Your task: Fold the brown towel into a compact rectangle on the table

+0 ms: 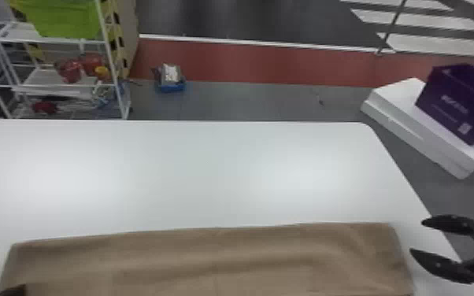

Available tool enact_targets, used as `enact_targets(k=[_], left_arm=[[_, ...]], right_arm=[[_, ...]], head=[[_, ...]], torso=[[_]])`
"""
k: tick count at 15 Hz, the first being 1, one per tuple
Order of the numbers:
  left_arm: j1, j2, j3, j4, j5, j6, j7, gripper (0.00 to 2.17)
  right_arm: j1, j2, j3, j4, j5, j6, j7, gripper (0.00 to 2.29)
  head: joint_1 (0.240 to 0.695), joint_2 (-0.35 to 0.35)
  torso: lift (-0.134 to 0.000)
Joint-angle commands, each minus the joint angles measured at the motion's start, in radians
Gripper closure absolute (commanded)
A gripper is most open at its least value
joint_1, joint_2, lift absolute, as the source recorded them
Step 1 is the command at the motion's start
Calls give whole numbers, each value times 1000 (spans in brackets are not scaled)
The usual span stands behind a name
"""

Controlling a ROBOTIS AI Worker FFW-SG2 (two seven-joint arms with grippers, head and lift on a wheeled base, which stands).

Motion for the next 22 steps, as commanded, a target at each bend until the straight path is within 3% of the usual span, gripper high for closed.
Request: enact_targets(k=[1, 8, 12, 16, 19, 22], left_arm=[[-6, -3, -1, 0, -1, 35, -10, 157], [-58, -3, -10, 31, 6, 38, -24, 269], [-87, -3, -49, 57, -59, 81, -18, 269], [-96, 0, -49, 79, -60, 84, -24, 275], [-93, -2, -47, 68, -59, 90, -33, 694], [-93, -3, -43, 48, -47, 102, -44, 1423]], right_arm=[[-2, 0, 3, 2, 0, -8, 5, 218], [-11, -2, 5, 13, 5, -14, 5, 218], [-11, -5, 5, 22, 3, -26, 5, 218], [-20, -6, 19, 30, 5, -36, 5, 218], [-26, -6, 25, 36, 8, -39, 5, 218], [-28, -6, 26, 42, 8, -45, 5, 218]], head=[[695, -139], [695, -156], [695, -165], [695, -160], [695, -158], [695, -158]], torso=[[-123], [-123], [-123], [-123], [-123], [-123]])
